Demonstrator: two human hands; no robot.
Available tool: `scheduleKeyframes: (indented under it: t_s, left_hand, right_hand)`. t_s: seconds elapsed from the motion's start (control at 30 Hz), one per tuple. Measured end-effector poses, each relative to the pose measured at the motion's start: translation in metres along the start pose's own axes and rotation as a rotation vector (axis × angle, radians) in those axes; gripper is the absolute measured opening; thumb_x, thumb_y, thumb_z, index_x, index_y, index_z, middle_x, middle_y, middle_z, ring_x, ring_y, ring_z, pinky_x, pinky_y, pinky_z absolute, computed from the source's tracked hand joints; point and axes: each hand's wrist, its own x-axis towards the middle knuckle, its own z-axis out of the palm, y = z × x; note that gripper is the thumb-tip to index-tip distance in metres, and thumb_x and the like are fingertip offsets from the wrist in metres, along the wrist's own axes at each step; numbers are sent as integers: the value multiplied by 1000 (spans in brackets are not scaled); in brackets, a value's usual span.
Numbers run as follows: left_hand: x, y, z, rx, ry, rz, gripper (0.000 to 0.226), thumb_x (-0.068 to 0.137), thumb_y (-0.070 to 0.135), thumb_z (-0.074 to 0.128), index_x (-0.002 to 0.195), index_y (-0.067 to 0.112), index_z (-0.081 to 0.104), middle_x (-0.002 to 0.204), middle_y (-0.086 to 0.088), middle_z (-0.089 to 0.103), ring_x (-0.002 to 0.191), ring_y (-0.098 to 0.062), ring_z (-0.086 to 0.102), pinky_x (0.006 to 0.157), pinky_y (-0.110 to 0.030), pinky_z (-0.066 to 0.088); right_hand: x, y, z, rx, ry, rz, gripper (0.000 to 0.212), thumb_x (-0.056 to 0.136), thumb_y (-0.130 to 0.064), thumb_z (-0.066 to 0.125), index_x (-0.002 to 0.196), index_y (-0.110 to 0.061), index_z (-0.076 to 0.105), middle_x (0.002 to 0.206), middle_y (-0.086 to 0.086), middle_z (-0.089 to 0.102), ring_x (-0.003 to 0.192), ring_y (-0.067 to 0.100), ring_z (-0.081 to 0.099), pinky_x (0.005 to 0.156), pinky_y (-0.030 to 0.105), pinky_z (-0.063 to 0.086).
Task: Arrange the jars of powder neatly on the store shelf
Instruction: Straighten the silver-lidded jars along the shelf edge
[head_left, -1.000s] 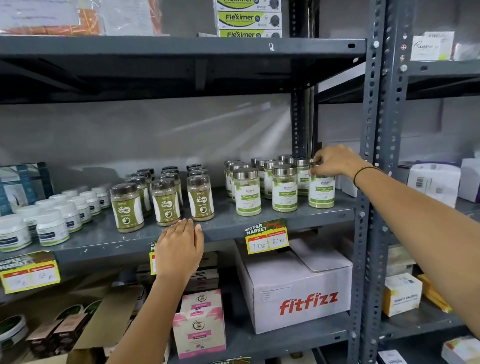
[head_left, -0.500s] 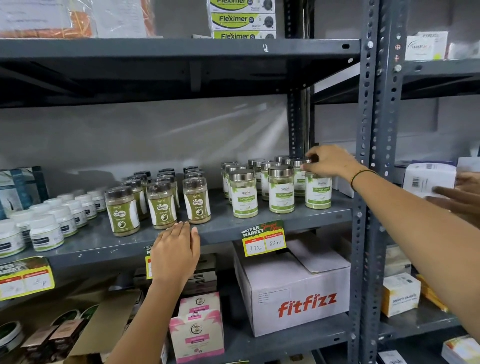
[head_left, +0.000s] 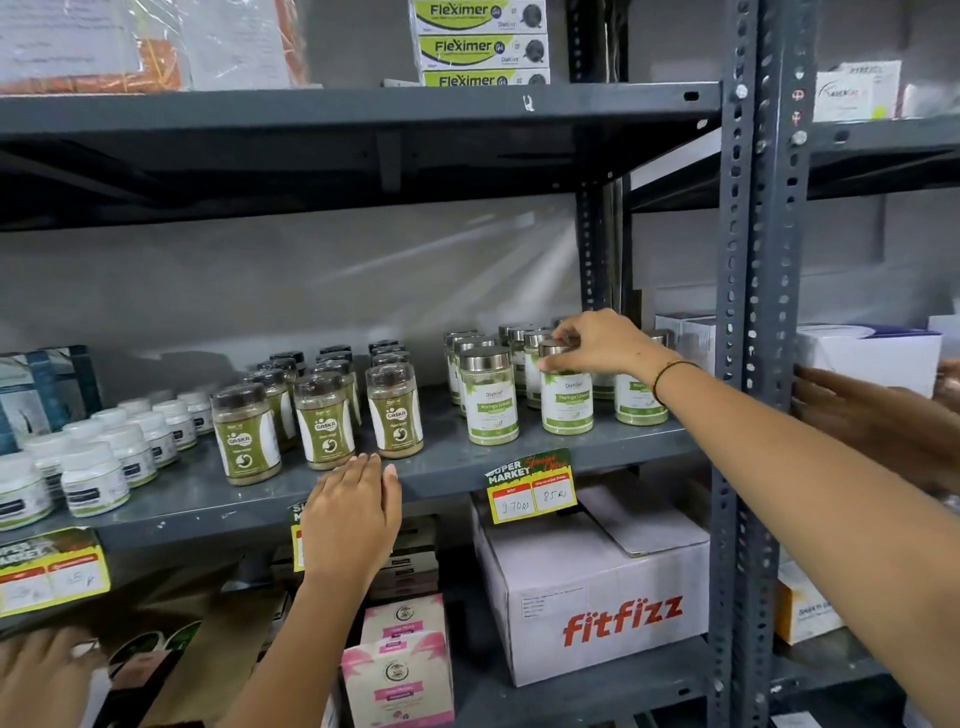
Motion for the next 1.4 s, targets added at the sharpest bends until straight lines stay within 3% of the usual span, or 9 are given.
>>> scheduleKeyframes:
  t_s: [0.37, 0.53, 0.6, 0.8, 0.9, 1.0, 1.1, 1.4]
  left_hand:
    - [0, -1, 1, -1, -6, 0, 43, 94, 33, 40, 101, 5, 72, 100, -12, 73, 97, -27, 67, 87, -39, 49]
    - [1, 1, -1, 3, -29, -23, 44, 94, 34, 40, 103, 6, 72, 102, -10, 73, 98, -26, 67, 87, -38, 50]
    - [1, 0, -1, 0, -51, -27, 45, 95, 35, 38, 105, 8, 72, 105, -9, 72, 100, -24, 66, 89, -38, 49]
    - [3, -1, -2, 6, -68, -15, 45, 96, 36, 37, 106, 8, 71, 106, -9, 72, 102, -23, 65, 91, -36, 48]
    - [4, -2, -2, 13, -82, -2, 46, 97, 36, 35, 106, 8, 71, 107, -9, 71, 103, -23, 65, 91, -36, 47]
    - [4, -4, -2, 3, -95, 11, 49, 97, 37, 32, 108, 8, 70, 109, -9, 71, 104, -22, 64, 92, -36, 47]
    - [5, -4, -2, -5, -101, 8, 49, 98, 37, 31, 110, 9, 69, 111, -8, 70, 106, -22, 63, 93, -35, 47]
    - [3, -4, -5, -2, -90, 4, 45, 97, 35, 35, 107, 9, 70, 109, -8, 71, 105, -22, 64, 93, -35, 46]
  right_hand:
    - [1, 3, -1, 52, -37, 23, 70, 78, -58, 70, 136, -19, 58, 131, 5, 64, 117, 24, 61, 100, 38, 49]
    - [-2, -26, -4, 173, 222, -107, 75, 82, -65, 61, 142, -21, 51, 148, 4, 51, 137, 24, 46, 114, 48, 35]
    - [-2, -53, -3, 203, 246, -202, 72, 85, -63, 59, 143, -20, 51, 149, 3, 50, 138, 22, 43, 114, 45, 34]
    - [10, -135, 23, 107, 35, -404, 62, 91, -52, 60, 143, -20, 50, 148, 5, 51, 137, 23, 45, 114, 45, 37]
    - [16, -158, 37, 57, -56, -421, 59, 94, -44, 60, 144, -15, 49, 146, 9, 53, 133, 27, 50, 108, 38, 39]
    - [23, -170, 48, 63, -109, -398, 61, 93, -46, 60, 144, -15, 49, 145, 10, 54, 131, 30, 52, 107, 41, 43]
    - [26, -174, 54, 53, -134, -372, 64, 92, -46, 61, 146, -14, 47, 150, 9, 50, 134, 30, 49, 111, 43, 40]
    - [31, -170, 57, 71, -81, -304, 63, 82, -54, 69, 133, -17, 60, 133, 7, 64, 121, 30, 59, 101, 45, 50]
